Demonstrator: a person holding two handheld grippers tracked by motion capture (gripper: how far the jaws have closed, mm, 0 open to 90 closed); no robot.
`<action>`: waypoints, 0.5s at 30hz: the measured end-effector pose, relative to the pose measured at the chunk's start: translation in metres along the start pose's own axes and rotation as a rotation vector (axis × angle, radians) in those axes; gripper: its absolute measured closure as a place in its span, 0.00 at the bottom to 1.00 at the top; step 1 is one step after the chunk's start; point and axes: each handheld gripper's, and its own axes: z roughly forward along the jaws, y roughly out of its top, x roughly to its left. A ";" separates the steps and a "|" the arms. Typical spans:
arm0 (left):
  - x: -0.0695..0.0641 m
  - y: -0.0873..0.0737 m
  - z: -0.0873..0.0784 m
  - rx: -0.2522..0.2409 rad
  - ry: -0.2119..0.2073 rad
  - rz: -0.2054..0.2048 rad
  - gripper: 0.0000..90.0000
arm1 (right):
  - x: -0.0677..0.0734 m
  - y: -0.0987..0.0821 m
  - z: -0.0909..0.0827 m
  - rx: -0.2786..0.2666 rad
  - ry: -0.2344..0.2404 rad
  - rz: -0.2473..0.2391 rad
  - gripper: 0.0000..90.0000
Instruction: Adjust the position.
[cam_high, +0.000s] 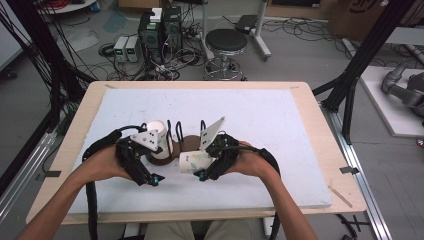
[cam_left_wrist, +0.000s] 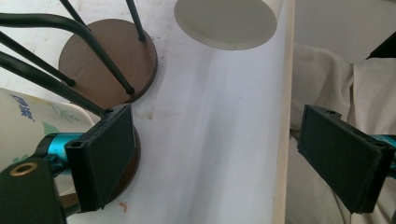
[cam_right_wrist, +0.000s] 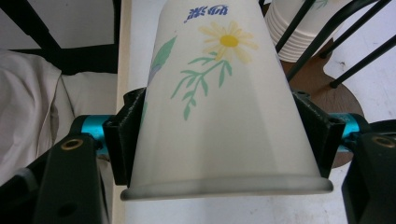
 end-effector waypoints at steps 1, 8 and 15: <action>0.000 0.000 0.001 0.001 -0.002 -0.003 0.13 | 0.000 0.000 0.000 0.003 -0.001 0.002 0.32; 0.000 0.004 0.007 -0.001 -0.012 0.002 0.13 | 0.000 0.002 0.001 0.016 0.003 -0.004 0.33; 0.000 0.012 0.015 -0.031 -0.035 0.011 0.13 | 0.001 0.003 0.004 0.021 0.006 -0.010 0.33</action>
